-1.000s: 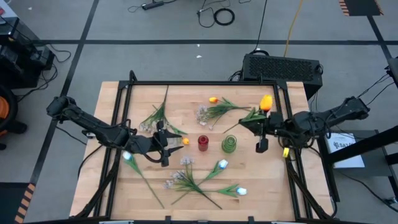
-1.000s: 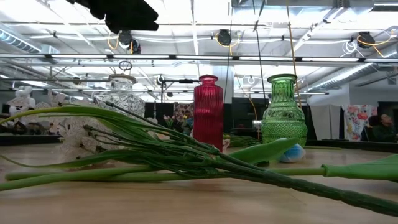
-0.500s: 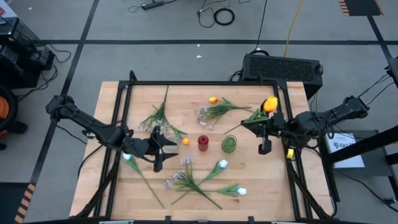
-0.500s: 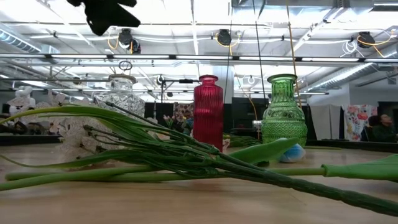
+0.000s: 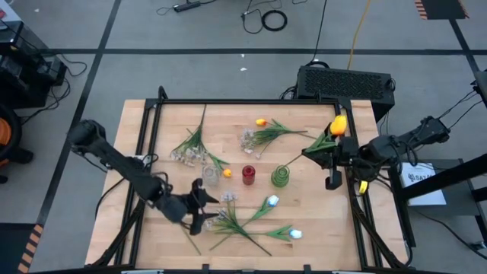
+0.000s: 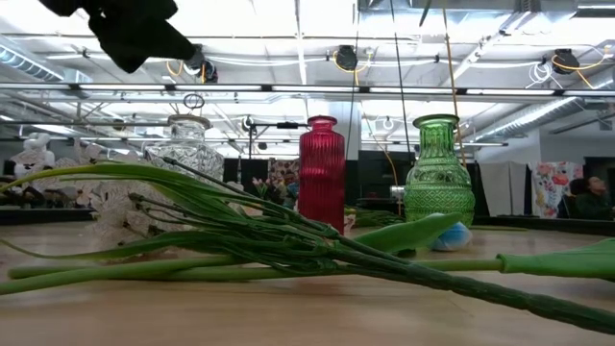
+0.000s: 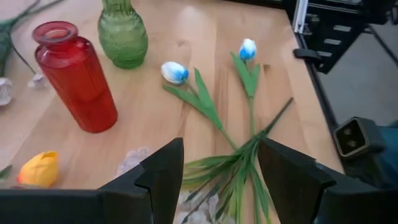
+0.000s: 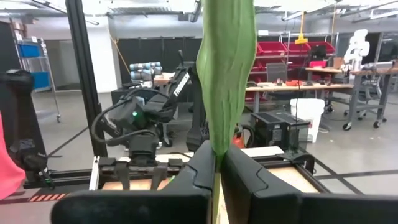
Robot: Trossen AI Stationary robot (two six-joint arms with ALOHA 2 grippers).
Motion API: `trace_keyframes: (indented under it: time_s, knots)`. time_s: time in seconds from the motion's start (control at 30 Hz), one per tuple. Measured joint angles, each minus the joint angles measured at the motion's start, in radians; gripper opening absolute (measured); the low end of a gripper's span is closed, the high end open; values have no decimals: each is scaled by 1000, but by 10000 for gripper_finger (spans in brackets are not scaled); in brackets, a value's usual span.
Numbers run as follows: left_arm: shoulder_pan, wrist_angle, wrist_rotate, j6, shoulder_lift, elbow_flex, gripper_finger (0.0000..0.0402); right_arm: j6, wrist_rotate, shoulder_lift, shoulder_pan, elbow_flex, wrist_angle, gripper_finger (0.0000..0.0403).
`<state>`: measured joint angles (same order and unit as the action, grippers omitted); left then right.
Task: Sort flowers into vase by color
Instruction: Put the bottom right yellow tulip into the green vase
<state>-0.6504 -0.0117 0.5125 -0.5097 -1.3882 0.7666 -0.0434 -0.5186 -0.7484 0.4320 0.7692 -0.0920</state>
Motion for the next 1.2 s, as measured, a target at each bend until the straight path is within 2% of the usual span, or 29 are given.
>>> trace_keyframes:
  time_s: [0.1,0.27,0.43,0.77,1.2]
  knots:
    - [-15,-75,36,-5,-69,0,212,-12,0,-17,0,0,3,9]
    - [-20,-111,-1,-6,-131,0,212,-26,0,-11,0,0,54,9]
    - [-20,-110,-7,12,-133,0,212,-45,-6,-11,0,0,164,9]
    - [-17,-111,23,53,-133,0,212,-56,-9,-7,-6,0,206,9]
    - [46,-112,54,56,-133,0,212,-138,2,4,15,-21,245,9]
